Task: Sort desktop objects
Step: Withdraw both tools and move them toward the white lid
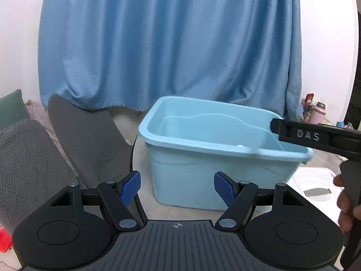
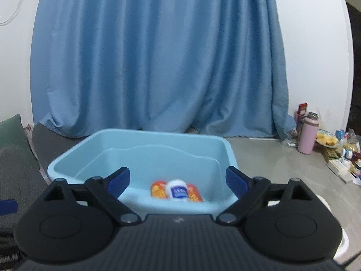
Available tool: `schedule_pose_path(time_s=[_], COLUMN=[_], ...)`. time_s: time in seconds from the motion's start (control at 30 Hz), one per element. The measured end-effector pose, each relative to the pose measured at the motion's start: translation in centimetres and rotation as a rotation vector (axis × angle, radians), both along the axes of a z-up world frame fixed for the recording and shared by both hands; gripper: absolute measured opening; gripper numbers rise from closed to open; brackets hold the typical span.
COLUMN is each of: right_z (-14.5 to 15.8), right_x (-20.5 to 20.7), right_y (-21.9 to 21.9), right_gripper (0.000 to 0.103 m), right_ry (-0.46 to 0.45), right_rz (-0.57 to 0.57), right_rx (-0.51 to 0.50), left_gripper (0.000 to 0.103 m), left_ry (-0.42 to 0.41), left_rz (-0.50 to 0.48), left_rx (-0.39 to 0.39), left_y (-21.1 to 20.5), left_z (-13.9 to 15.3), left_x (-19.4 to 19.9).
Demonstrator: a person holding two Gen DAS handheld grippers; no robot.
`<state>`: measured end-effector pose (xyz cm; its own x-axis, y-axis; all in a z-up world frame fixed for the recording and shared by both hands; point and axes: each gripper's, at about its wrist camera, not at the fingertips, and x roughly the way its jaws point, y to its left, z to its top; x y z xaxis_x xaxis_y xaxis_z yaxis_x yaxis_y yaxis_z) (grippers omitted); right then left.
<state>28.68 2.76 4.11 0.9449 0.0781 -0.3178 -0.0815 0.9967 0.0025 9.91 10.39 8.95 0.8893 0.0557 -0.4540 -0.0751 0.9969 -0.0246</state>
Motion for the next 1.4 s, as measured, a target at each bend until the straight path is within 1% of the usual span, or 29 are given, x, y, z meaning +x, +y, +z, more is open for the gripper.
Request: schedule_pose_path(time_s=[0.13, 0.33, 0.37, 0.4, 0.47, 0.57, 0.67, 0.77, 0.87, 1.0, 1.17, 1.23, 1.3, 1.4], right_z=[-0.8, -1.7, -1.8, -2.0, -2.3, -2.5, -2.8, -3.2, -3.6, -3.7, -3.8, -3.8, -4.0, -4.2], right_x=[-2.2, -5.3, -5.8, -6.3, -7.2, -8.3, -9.3, -10.4, -10.9, -11.0, -11.0, -11.0, -10.5, -9.8], right_y=[-1.1, -1.3, -1.3, -1.2, -1.0, -1.0, -1.2, -1.4, -2.0, -3.6, -5.6, -6.5, -8.0, -10.4], right_gripper=[0.092, 0.093, 0.093, 0.093, 0.093, 0.093, 0.093, 0.093, 0.093, 0.093, 0.093, 0.093, 0.093, 0.093], right_ry=[0.029, 0.085, 0.089, 0.091, 0.099, 0.111, 0.129, 0.143, 0.162, 0.164, 0.166, 0.167, 0.171, 0.177], right_rz=[-0.016, -0.021, -0.022, -0.025, -0.027, -0.032, -0.043, -0.053, -0.068, -0.088, -0.114, -0.123, -0.129, -0.136], right_rx=[0.024, 0.024, 0.02, 0.014, -0.001, -0.004, 0.001, -0.002, 0.0, 0.002, 0.004, 0.004, 0.006, 0.008], left_gripper=[0.074, 0.074, 0.075, 0.084, 0.092, 0.094, 0.094, 0.094, 0.094, 0.094, 0.094, 0.094, 0.094, 0.094], left_ry=[0.02, 0.07, 0.079, 0.094, 0.109, 0.099, 0.109, 0.131, 0.161, 0.163, 0.181, 0.176, 0.177, 0.179], left_rz=[-0.008, 0.002, 0.008, 0.018, 0.038, 0.029, 0.019, 0.001, -0.014, -0.045, -0.078, -0.094, -0.102, -0.132], left_rx=[-0.011, -0.02, -0.018, -0.017, -0.022, -0.047, -0.028, -0.026, -0.026, -0.007, -0.013, -0.005, 0.011, 0.015], left_y=[-0.4, -0.9, -0.9, -0.9, -0.6, -0.2, -0.4, -0.7, -1.3, -2.6, -4.6, -6.0, -7.7, -10.2], left_z=[-0.5, -1.0, -1.2, -1.4, -1.7, -1.9, -2.3, -2.6, -2.8, -2.8, -2.9, -3.0, -3.3, -3.7], left_x=[-1.7, -4.1, -4.3, -4.6, -5.2, -6.5, -7.4, -7.8, -7.7, -7.9, -6.9, -6.4, -5.8, -4.8])
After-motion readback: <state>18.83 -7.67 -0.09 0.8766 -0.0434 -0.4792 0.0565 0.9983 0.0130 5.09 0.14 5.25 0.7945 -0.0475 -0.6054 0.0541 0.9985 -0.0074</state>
